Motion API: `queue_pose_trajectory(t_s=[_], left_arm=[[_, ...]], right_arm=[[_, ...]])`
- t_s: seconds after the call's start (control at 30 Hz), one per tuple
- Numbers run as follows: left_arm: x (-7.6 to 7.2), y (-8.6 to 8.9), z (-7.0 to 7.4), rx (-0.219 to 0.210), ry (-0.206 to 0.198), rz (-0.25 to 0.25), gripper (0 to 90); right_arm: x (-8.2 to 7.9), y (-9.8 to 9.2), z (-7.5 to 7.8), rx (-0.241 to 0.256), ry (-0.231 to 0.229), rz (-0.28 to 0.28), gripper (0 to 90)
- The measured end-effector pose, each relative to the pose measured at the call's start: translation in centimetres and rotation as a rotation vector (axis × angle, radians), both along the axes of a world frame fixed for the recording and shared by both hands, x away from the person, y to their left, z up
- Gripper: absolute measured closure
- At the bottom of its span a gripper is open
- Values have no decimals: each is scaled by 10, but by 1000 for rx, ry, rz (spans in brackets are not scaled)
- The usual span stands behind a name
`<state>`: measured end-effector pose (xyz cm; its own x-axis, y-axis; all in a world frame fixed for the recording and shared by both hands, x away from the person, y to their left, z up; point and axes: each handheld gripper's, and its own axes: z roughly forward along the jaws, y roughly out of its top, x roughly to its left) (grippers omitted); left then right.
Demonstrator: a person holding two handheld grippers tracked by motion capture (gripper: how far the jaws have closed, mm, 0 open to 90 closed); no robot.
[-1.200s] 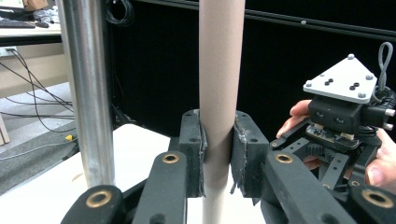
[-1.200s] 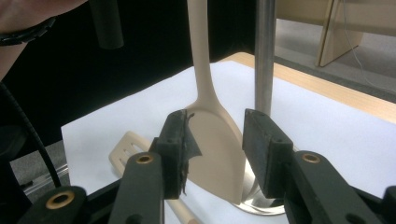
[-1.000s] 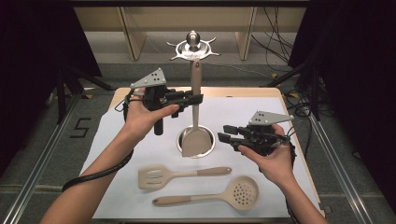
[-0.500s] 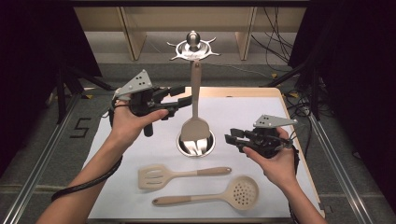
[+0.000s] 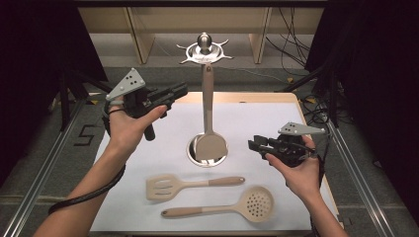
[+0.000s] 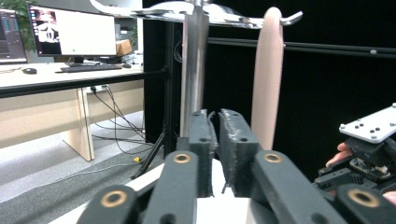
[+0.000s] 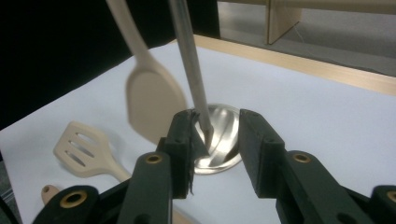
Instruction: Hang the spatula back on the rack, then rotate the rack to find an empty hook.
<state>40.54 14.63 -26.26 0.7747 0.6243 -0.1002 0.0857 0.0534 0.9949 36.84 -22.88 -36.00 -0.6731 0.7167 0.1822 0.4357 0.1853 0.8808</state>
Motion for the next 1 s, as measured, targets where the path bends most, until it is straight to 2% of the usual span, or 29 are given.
queue_pose_trajectory(t_s=[0.03,0.07,0.1,0.13,0.2,0.27,0.3,0.33,0.37,0.4,0.43,0.47,0.53,0.57,0.6,0.63,0.67,0.7,0.73,0.77,0.8,0.83,0.9,0.93,1.0], left_arm=[[0,0,1,-2,1,-3,864],[0,0,1,-1,1,-5,872],[0,-1,2,-3,2,-4,882],[-1,-1,3,-4,-3,-7,886],[-2,-3,5,-7,-12,-12,890],[-2,-5,8,-13,-18,-12,891],[-2,-7,10,-15,-22,-11,891],[-2,-8,12,-18,-28,-10,891],[-2,-9,14,-16,-36,-6,891],[-1,-10,16,-16,-42,-6,891],[-1,-11,18,-24,-44,-5,891],[0,-12,20,-32,-47,-4,891],[1,-14,25,-39,-57,-6,891],[1,-14,28,-40,-63,-2,891],[1,-15,30,-44,-67,-3,891],[2,-16,33,-45,-79,0,890],[2,-16,35,-41,-82,2,890],[3,-17,37,-46,-83,1,891],[3,-17,38,-47,-87,1,890],[4,-18,40,-46,-89,5,890],[4,-18,42,-46,-95,7,890],[4,-18,43,-43,-101,12,891],[4,-19,45,-38,-108,23,891],[5,-19,45,-38,-104,22,891],[5,-19,45,-32,-106,24,891]], right_arm=[[0,1,-1,17,6,-1,675],[1,0,-1,13,16,-1,679],[2,-3,0,-10,3,-4,684],[4,-2,-1,3,4,-2,690],[4,-3,-2,-2,15,-15,715],[6,-4,-2,-34,10,-14,754],[6,-3,-3,-28,37,-21,781],[7,-5,-2,-55,32,-20,802],[5,-4,-3,-52,58,-29,817],[8,-6,-3,-74,28,-21,832],[7,-7,-4,-82,36,-26,842],[7,-6,-6,-62,43,-27,846],[7,-8,-7,-79,32,-27,847],[9,-10,-8,-86,11,-3,846],[6,-9,-6,-82,43,-34,844],[5,-9,-6,-70,55,-48,843],[5,-9,-7,-73,31,-52,840],[4,-10,-5,-86,57,-45,837],[3,-8,-6,-67,79,-50,835],[2,-8,-6,-74,78,-49,832],[2,-6,-7,-51,64,-68,831],[1,-5,-7,-50,68,-64,830],[2,-6,-6,-61,46,-62,828],[1,-5,-5,-52,51,-68,828],[2,-6,-5,-70,22,-61,826]])
